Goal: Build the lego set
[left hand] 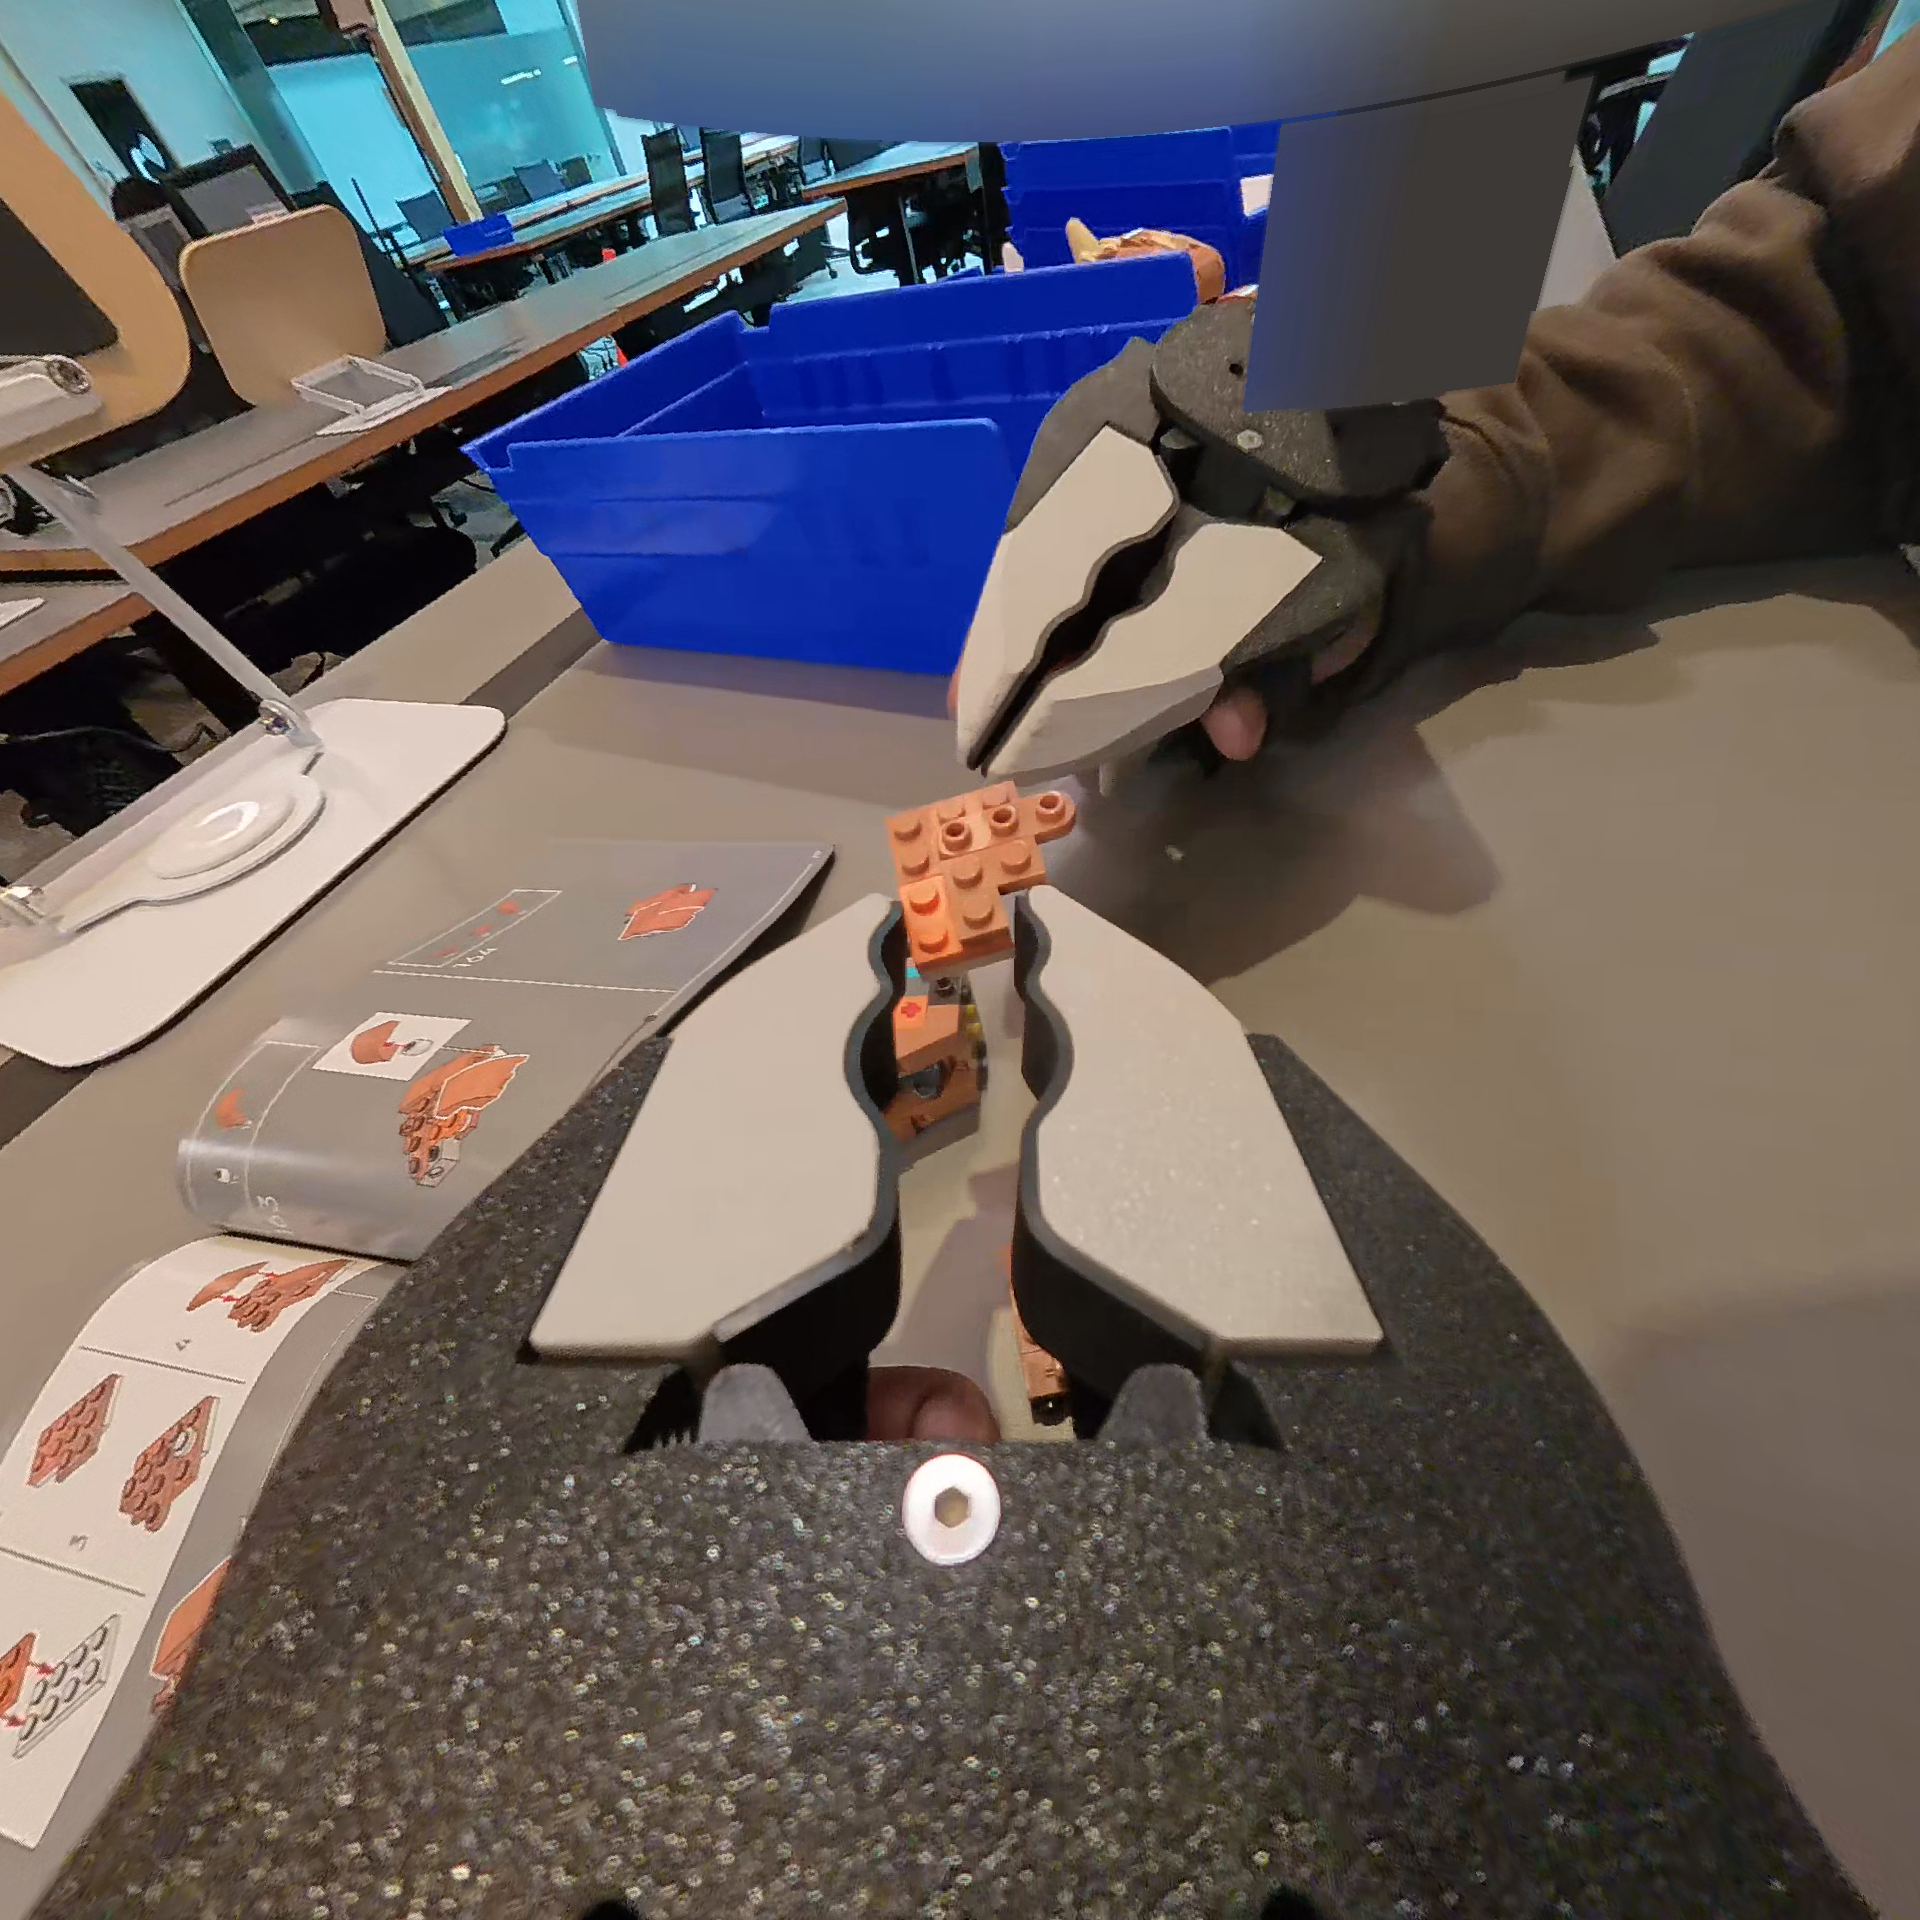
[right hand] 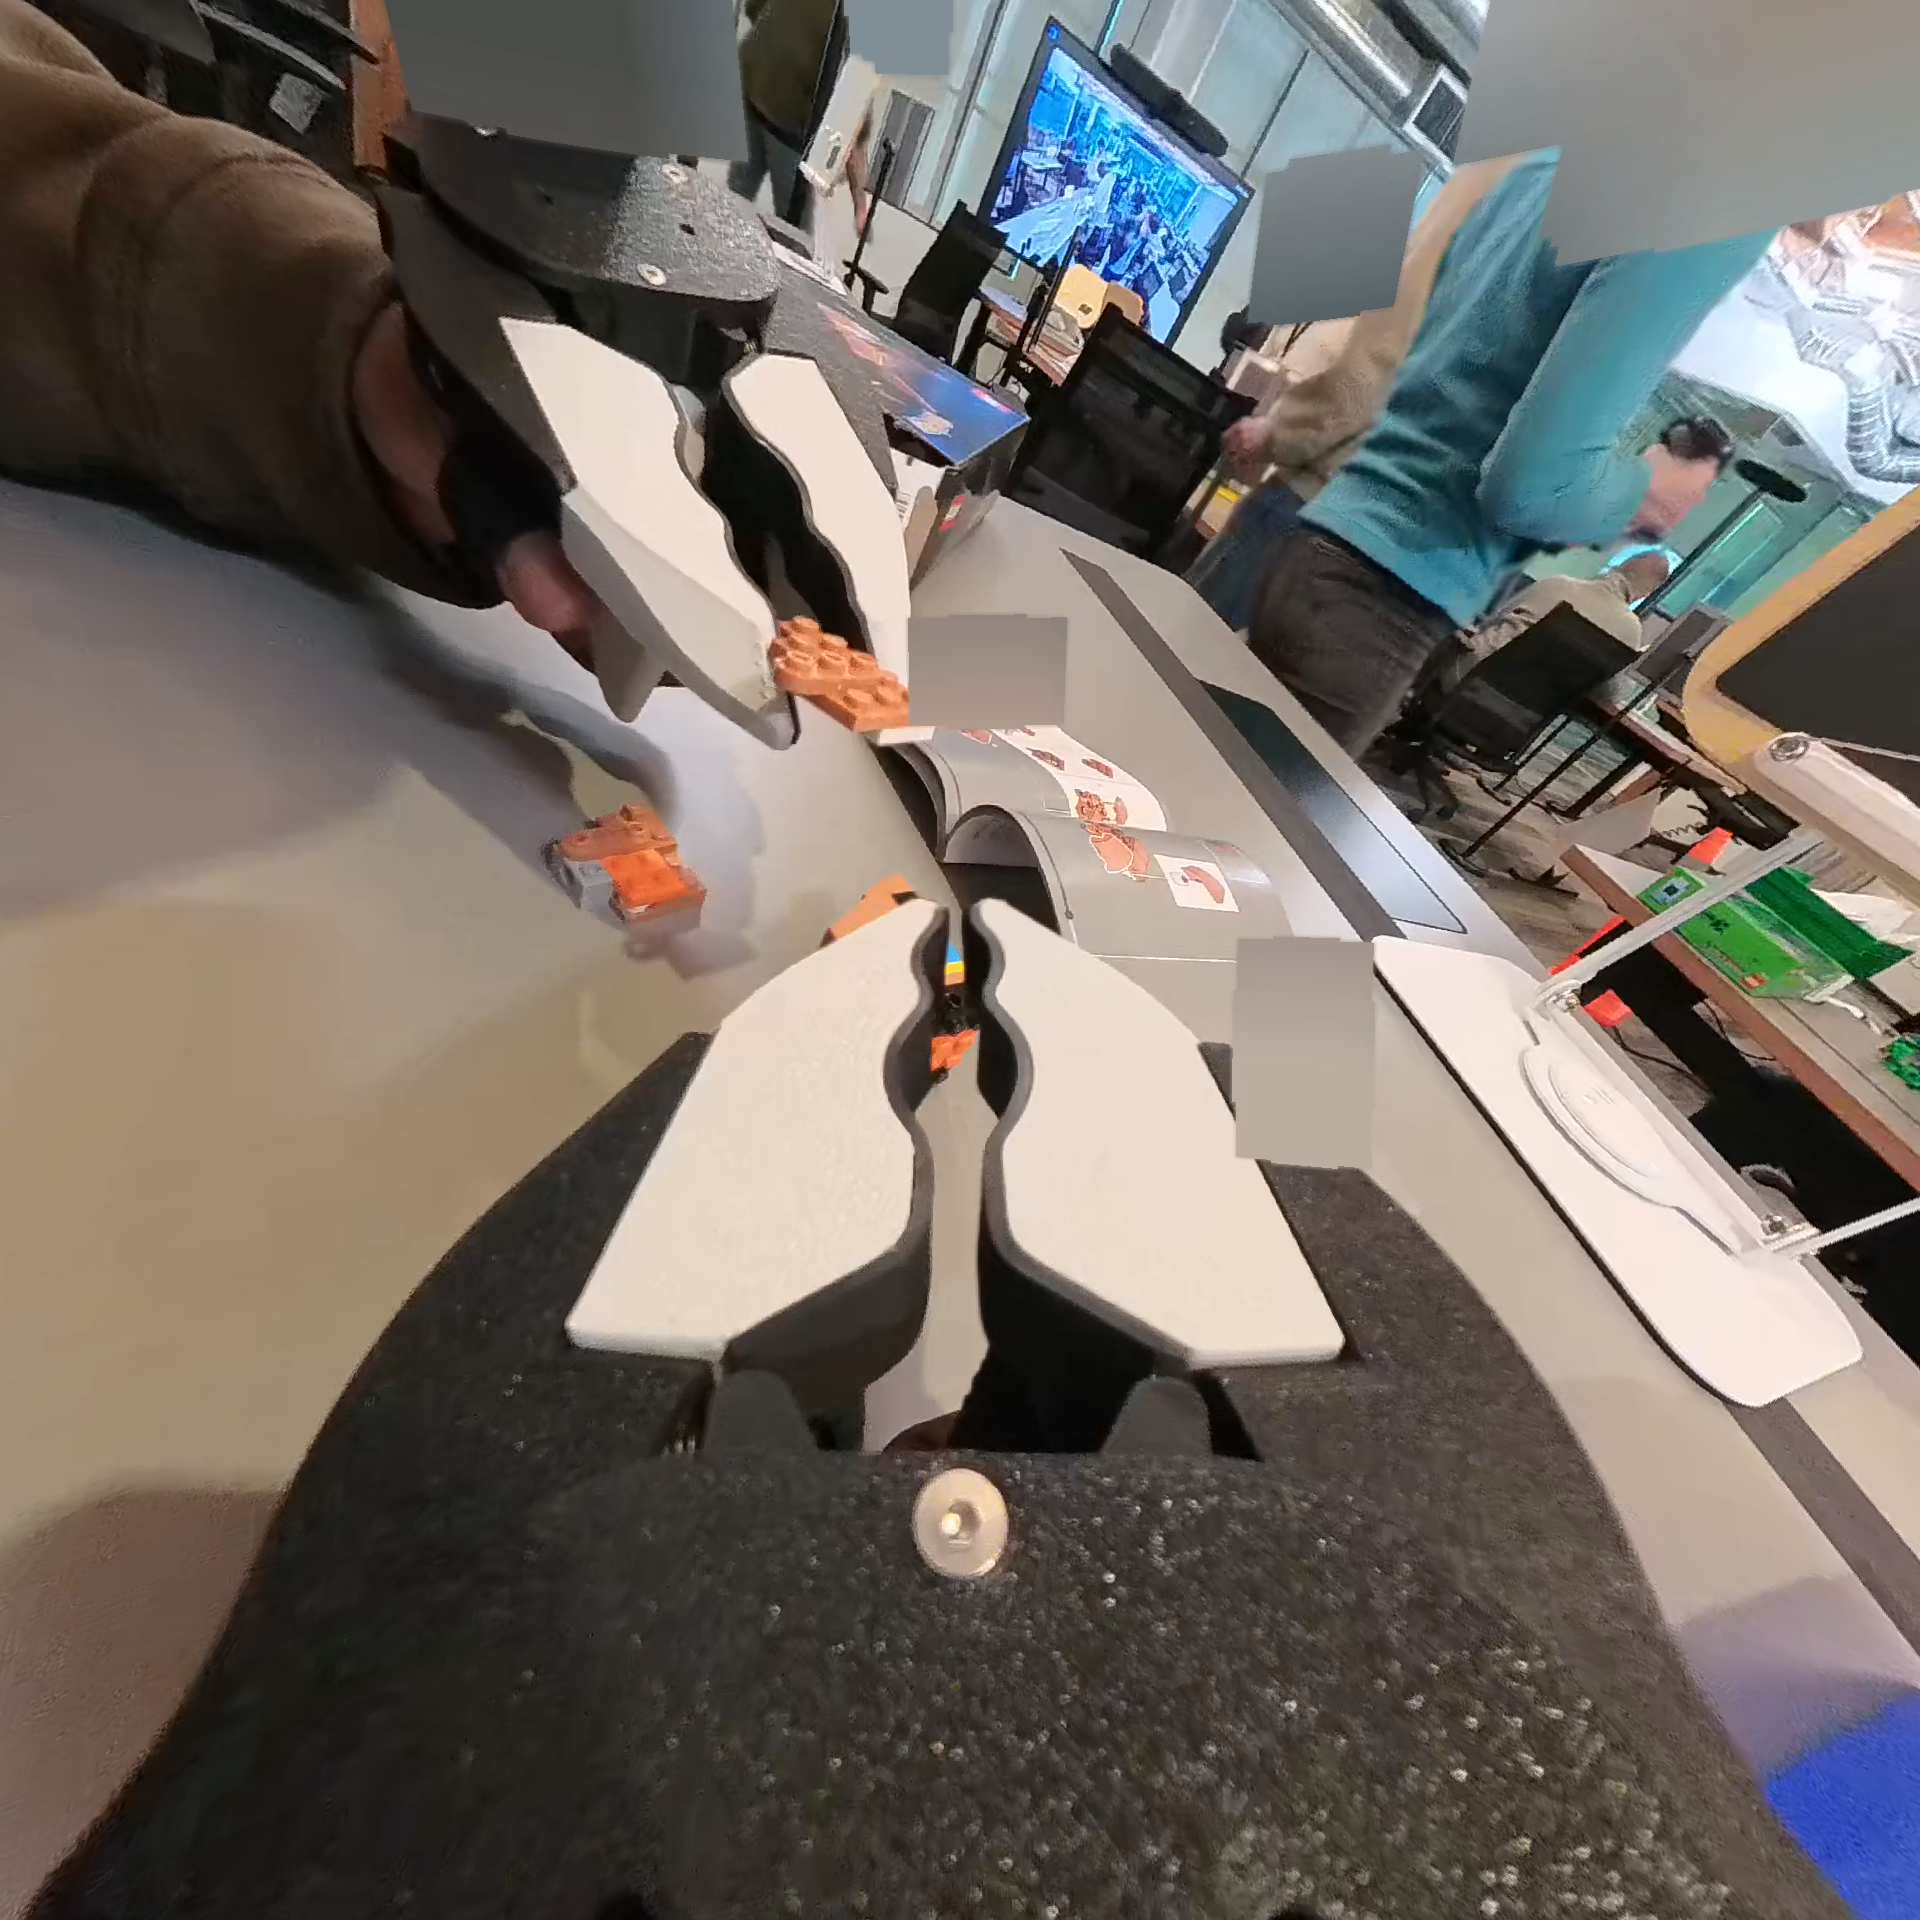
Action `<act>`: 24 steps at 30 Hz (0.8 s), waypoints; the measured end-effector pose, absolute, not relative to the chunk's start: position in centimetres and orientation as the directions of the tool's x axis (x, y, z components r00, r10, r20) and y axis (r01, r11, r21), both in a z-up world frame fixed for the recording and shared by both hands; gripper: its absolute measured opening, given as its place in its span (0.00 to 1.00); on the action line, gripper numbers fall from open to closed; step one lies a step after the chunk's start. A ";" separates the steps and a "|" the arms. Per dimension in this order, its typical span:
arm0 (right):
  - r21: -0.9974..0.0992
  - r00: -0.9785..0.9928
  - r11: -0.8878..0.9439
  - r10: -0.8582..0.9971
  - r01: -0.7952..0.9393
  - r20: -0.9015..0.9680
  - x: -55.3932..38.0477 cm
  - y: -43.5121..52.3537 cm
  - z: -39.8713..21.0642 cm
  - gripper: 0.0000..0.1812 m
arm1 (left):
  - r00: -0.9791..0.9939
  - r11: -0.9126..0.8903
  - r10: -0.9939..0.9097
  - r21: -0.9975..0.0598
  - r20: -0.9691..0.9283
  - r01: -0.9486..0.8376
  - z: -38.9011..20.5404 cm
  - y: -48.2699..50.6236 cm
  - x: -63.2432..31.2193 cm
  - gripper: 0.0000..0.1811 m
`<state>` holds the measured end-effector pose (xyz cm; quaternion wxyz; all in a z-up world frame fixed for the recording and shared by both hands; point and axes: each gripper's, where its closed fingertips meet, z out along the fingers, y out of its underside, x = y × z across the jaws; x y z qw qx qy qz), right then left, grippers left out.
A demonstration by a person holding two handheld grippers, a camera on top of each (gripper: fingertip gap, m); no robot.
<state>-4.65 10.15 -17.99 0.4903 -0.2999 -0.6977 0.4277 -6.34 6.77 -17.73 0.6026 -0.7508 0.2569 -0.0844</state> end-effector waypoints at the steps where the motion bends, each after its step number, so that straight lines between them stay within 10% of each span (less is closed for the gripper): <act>1: -0.892 -0.340 0.452 0.839 0.000 0.425 -4.7 10.2 -18.0 0.00 | 0.855 -0.143 -0.486 -0.949 -0.181 -0.282 -17.7 6.8 -6.4 0.11; 24: -0.892 -0.344 0.453 0.837 0.000 0.425 -4.7 10.2 -18.0 0.00 | 0.873 -0.138 -0.456 -0.956 -0.171 -0.260 -17.4 7.0 -7.0 0.11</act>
